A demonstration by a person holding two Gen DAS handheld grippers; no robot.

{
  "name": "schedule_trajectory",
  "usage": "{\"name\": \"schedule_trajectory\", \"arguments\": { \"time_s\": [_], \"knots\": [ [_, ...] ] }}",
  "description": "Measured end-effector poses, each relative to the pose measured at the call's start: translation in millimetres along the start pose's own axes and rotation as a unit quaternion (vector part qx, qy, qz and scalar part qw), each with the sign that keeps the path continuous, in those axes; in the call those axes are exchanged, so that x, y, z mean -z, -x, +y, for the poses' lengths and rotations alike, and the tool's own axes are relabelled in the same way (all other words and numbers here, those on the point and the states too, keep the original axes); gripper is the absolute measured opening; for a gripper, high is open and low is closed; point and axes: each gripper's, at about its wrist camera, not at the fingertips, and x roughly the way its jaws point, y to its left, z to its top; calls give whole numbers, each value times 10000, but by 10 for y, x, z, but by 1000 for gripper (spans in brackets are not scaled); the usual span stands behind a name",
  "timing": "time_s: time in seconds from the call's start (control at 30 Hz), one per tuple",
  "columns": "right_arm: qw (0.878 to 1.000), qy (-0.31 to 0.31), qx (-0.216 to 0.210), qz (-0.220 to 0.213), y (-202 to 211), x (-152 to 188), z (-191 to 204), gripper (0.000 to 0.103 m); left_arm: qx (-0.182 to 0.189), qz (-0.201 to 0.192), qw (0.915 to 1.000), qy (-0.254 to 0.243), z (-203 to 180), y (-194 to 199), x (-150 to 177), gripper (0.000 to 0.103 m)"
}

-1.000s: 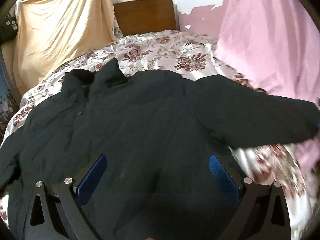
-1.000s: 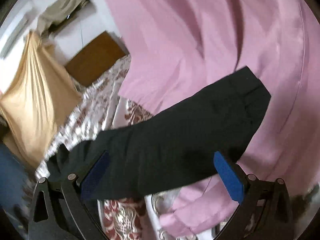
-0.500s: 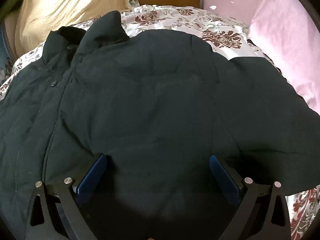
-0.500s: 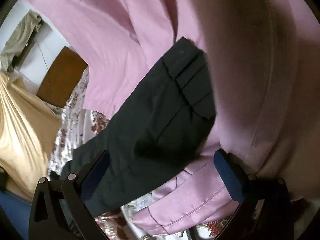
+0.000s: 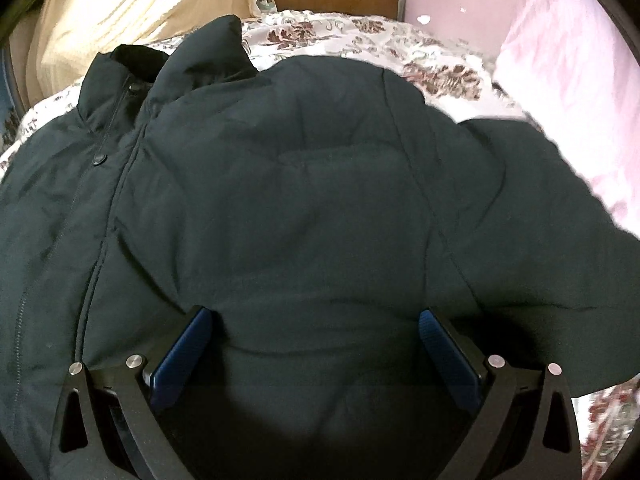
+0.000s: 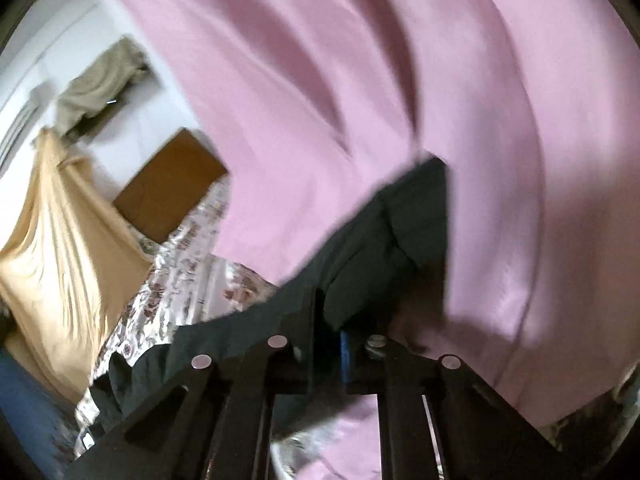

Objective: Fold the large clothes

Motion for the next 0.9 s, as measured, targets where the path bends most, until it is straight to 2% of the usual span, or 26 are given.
{"name": "schedule_trajectory", "arguments": {
  "time_s": [0.1,0.2,0.3,0.47,0.5,0.63,0.77,0.9],
  "knots": [
    [9985,394,-306,-242,114,-67,296,6,519,15,9984,226,142,145,-23,103],
    [9943,797,-586,-407,267,-111,604,6,781,136,9963,339,312,345,-30,103],
    [9857,1311,-912,-546,498,-108,986,6,895,198,9957,146,498,583,-17,103],
    [9644,2214,-1320,-592,1103,-16,1683,6,430,83,9981,-429,1039,1082,51,103],
    [9567,2496,-1391,-548,1155,48,1965,6,363,39,9983,-456,1200,1189,55,103],
    [9381,2934,-1808,-336,1415,249,2738,6,78,-84,9994,-318,1842,1581,106,103],
    [9166,3403,-2096,-72,1557,690,3584,6,-240,-288,9992,-126,2489,1949,164,103],
    [8920,3875,-2308,304,1623,1304,4300,6,-556,-536,9969,117,3061,2235,272,103]
  ]
}}
